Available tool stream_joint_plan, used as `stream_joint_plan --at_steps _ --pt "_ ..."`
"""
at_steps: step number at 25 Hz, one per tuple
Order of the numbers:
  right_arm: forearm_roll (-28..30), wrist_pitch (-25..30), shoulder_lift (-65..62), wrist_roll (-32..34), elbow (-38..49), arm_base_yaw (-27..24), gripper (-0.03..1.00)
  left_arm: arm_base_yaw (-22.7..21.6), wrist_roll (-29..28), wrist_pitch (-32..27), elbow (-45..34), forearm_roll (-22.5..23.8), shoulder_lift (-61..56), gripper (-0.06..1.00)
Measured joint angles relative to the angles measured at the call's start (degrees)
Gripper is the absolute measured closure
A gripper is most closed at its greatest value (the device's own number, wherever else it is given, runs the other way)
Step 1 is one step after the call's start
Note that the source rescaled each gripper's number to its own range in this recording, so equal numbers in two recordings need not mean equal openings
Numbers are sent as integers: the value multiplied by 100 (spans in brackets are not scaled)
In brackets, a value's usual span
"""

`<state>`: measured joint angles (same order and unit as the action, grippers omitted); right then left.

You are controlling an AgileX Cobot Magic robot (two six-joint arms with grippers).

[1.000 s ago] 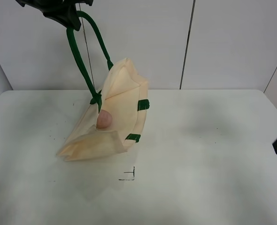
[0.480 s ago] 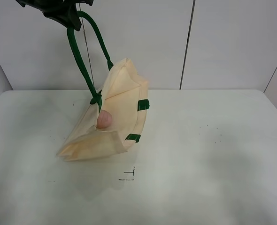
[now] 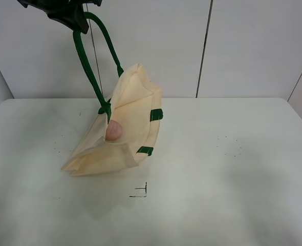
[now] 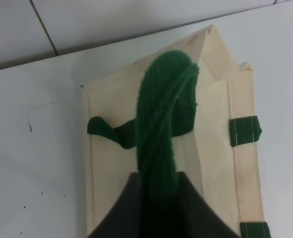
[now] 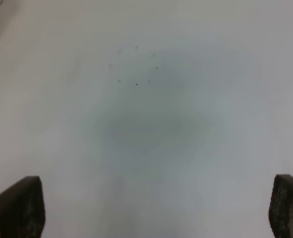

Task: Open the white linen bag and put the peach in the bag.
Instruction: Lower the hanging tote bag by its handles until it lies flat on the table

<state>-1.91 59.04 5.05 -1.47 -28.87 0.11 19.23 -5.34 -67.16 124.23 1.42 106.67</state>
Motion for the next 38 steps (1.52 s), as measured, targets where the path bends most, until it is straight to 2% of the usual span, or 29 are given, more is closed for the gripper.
stream_joint_plan --at_steps 5,13,18,22,23,25,27,29,30,33,35,38 --pt "-5 -6 -507 0 0 -90 -3 0 0 0 -81 0 0 94" --pt "-5 -1 -526 0 0 -90 -3 0 0 41 -655 -51 168 94" --pt "-5 -1 -526 0 0 -90 -3 0 0 428 -974 -470 918 94" --pt "-5 -1 -526 0 0 -90 -3 0 0 513 -987 -576 1560 94" --pt "-5 -1 -526 0 0 -90 -3 0 0 531 -998 -576 1704 91" --pt "-5 -1 -526 0 0 -90 -3 0 0 550 -1012 -576 1913 73" --pt "-5 -1 -526 0 0 -90 -3 0 0 558 -1032 -576 2017 41" --pt "-5 -1 -526 0 0 -90 -3 0 0 580 -1038 -583 2072 15" --pt "-5 -1 -526 0 0 -90 -3 0 0 590 -1038 -564 2072 7" --pt "-5 -1 -526 0 0 -90 -3 0 0 607 -1038 -287 2072 -3" --pt "-5 -1 -526 0 0 -90 -3 -24 -44 607 -1038 -5 2072 -4" --pt "-5 -1 -526 0 0 -90 -3 -209 -105 595 -1038 159 2072 -5"
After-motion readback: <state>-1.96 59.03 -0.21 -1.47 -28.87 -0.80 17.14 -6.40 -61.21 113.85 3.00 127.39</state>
